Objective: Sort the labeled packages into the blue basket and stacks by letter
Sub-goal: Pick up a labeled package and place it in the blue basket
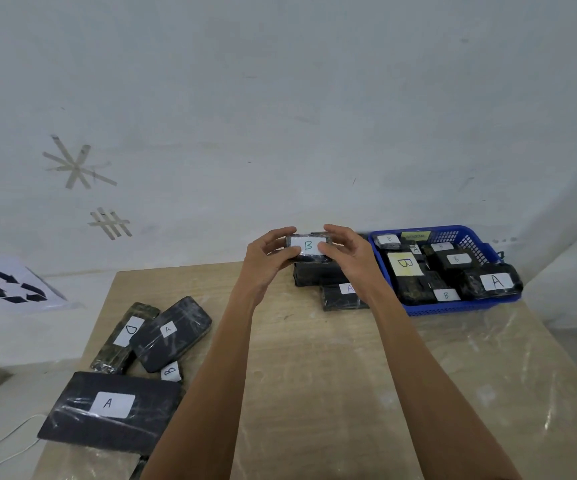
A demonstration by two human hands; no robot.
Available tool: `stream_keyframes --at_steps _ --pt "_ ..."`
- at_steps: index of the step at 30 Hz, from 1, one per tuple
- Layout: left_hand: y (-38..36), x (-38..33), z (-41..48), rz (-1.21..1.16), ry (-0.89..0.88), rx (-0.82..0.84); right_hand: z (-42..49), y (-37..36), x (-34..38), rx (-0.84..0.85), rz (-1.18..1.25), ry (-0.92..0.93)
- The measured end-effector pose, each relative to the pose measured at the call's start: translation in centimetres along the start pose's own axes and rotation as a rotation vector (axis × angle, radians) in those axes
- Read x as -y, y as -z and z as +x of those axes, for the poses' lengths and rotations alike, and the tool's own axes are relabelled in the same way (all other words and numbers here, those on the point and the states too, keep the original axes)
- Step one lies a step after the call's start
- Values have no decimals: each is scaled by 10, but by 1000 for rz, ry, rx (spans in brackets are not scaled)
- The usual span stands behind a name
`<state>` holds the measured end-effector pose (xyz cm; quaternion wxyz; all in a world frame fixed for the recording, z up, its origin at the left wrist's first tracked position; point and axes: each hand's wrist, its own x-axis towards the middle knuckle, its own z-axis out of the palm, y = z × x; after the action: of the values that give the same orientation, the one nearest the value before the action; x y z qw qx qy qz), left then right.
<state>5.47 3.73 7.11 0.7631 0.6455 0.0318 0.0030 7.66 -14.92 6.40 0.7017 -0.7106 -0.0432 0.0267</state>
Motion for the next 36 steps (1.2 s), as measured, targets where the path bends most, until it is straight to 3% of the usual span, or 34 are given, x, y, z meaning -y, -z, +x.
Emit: stream_keyframes --at_steps 5,10,17,24,30,36 --pt "-13 5 15 126 6 32 -4 15 -3 6 -18 -73" --pt "-59 21 36 222 -29 89 2 61 -8 -61 -183 -44" --pt "-167 47 88 237 -38 122 53 177 -22 -110 -298 -138" --pt "-273 85 154 201 89 71 126 309 -33 -88 -394 -184" --pt "-281 143 205 744 169 -158 173 386 -74 -91 -545 -246" --pt "-260 174 226 1184 243 -175 215 434 -136 -99 -663 -387"
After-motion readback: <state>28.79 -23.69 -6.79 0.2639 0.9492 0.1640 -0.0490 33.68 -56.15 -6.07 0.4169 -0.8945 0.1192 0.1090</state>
